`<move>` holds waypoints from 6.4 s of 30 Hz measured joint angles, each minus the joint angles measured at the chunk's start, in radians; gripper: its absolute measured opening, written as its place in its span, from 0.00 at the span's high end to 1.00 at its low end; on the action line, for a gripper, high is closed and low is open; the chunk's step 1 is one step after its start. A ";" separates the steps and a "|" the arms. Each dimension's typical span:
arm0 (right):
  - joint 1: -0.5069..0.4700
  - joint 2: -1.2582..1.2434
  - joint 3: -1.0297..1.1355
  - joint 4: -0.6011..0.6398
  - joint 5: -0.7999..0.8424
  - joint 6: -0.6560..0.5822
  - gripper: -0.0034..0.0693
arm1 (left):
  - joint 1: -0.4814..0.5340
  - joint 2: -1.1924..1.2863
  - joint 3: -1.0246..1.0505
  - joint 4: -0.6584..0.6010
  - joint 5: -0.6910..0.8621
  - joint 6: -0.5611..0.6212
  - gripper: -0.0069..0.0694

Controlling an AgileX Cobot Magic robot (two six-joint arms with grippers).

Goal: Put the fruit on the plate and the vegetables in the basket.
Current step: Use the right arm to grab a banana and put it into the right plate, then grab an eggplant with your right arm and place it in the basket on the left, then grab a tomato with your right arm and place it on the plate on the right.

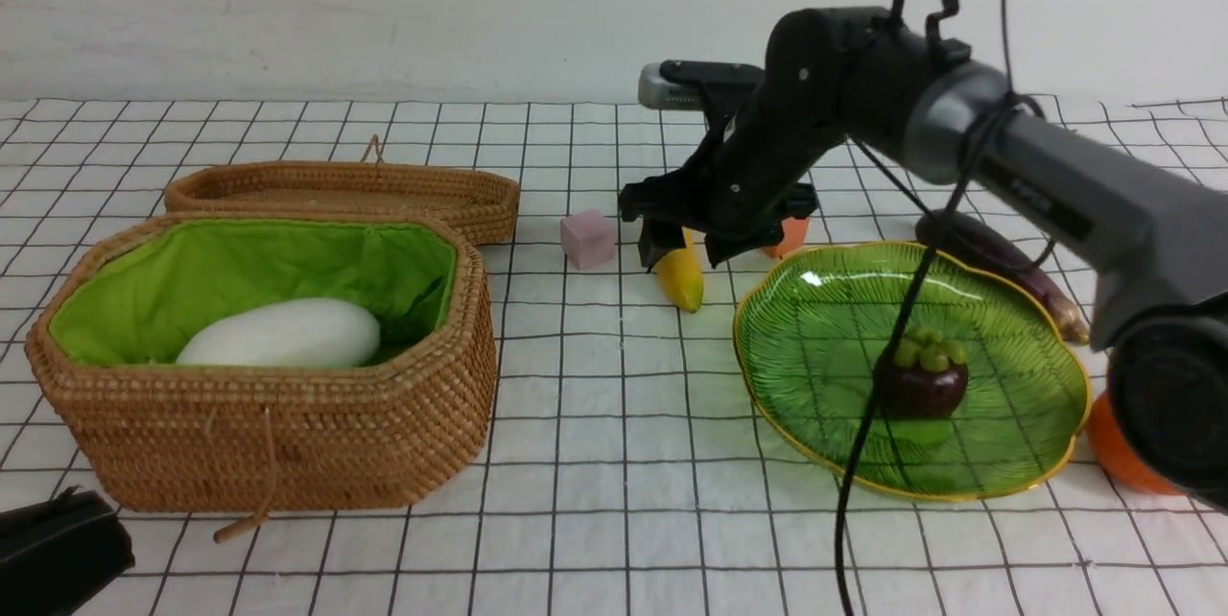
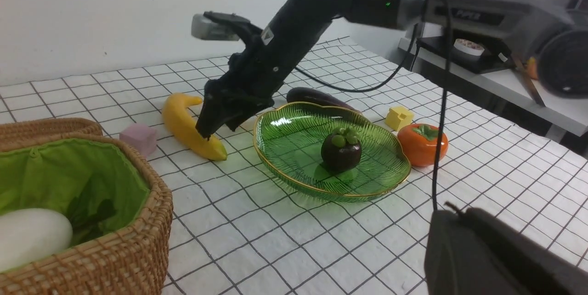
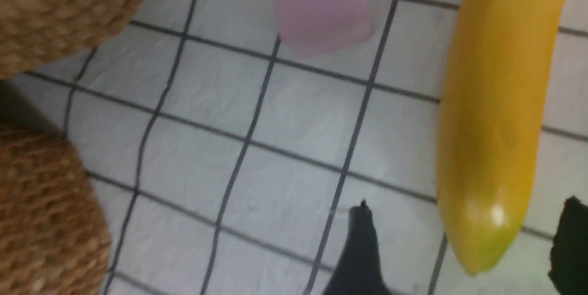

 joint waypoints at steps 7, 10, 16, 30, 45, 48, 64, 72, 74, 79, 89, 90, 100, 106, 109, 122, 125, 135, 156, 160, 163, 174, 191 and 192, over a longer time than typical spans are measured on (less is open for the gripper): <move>0.000 0.116 -0.093 -0.016 -0.001 0.004 0.21 | 0.000 0.000 0.000 0.000 0.002 0.000 0.91; 0.000 0.125 -0.095 -0.036 -0.001 0.004 0.29 | 0.000 0.000 0.000 0.000 0.002 0.000 0.91; 0.000 0.125 -0.099 -0.094 -0.001 0.005 0.54 | 0.000 0.000 0.000 0.000 0.002 -0.001 0.90; 0.014 -0.208 -0.103 -0.114 0.274 -0.054 0.53 | 0.000 0.000 0.000 -0.009 0.002 -0.012 0.90; -0.101 -0.732 0.692 -0.159 0.173 -0.051 0.53 | 0.000 0.000 0.001 -0.029 0.003 -0.012 0.90; -0.100 -0.692 0.836 -0.070 0.005 -0.050 0.53 | 0.000 0.000 0.001 -0.029 0.006 -0.012 0.89; -0.099 -0.514 0.779 -0.017 -0.102 -0.072 0.30 | 0.000 0.000 0.001 -0.029 0.020 -0.012 0.88; -0.109 -0.549 0.600 -0.099 0.145 -0.072 0.10 | 0.000 0.000 0.001 -0.029 0.021 -0.012 0.87; -0.152 -0.562 0.555 -0.195 0.168 -0.072 0.15 | 0.000 0.000 0.001 -0.026 0.021 -0.012 0.87; -0.309 -0.509 0.531 -0.257 0.115 -0.106 0.21 | 0.000 0.000 0.001 -0.023 0.020 -0.012 0.87; -0.511 -0.278 0.434 -0.071 -0.058 -0.269 0.21 | 0.000 0.000 0.001 -0.022 0.022 -0.012 0.86; -0.518 -0.257 0.408 -0.042 -0.063 -0.288 0.21 | 0.000 0.000 0.001 -0.022 0.022 -0.012 0.86; -0.518 -0.090 0.220 0.070 -0.081 -0.381 0.22 | 0.000 0.000 0.001 0.026 0.034 -0.012 0.86; -0.518 -0.059 0.183 0.082 -0.083 -0.382 0.22 | 0.000 0.000 0.001 0.027 0.035 -0.012 0.85; -0.518 -0.047 0.180 0.080 -0.100 -0.382 0.22 | 0.000 0.000 0.001 0.027 0.036 -0.012 0.85; -0.518 -0.011 0.177 0.026 -0.123 -0.409 0.22 | 0.000 0.000 0.001 0.038 0.041 -0.012 0.85; -0.518 0.006 0.175 -0.003 -0.142 -0.411 0.24 | 0.000 0.000 0.001 0.040 0.041 -0.012 0.85; -0.518 -0.024 0.137 0.002 -0.081 -0.411 0.41 | 0.000 0.000 0.001 0.045 0.041 -0.012 0.84; 0.190 -0.345 0.084 0.639 -0.017 -0.920 0.41 | 0.000 0.000 0.001 0.507 0.143 -0.373 0.84; 0.290 -0.246 0.087 0.620 -0.223 -0.955 0.41 | 0.000 0.000 0.001 0.594 0.148 -0.461 0.84; 0.337 -0.185 0.087 0.619 -0.346 -1.012 0.41 | 0.000 0.000 0.001 0.632 0.153 -0.510 0.84; 0.374 -0.117 0.088 0.623 -0.553 -1.092 0.07 | 0.000 0.000 0.001 0.652 0.162 -0.538 0.84; 0.218 -0.549 0.089 0.019 0.316 -0.318 0.85 | 0.000 0.000 0.001 0.525 -0.071 -0.530 0.84; 0.196 -0.579 0.096 -0.020 0.321 -0.271 0.93 | 0.000 0.000 0.001 0.481 -0.077 -0.508 0.84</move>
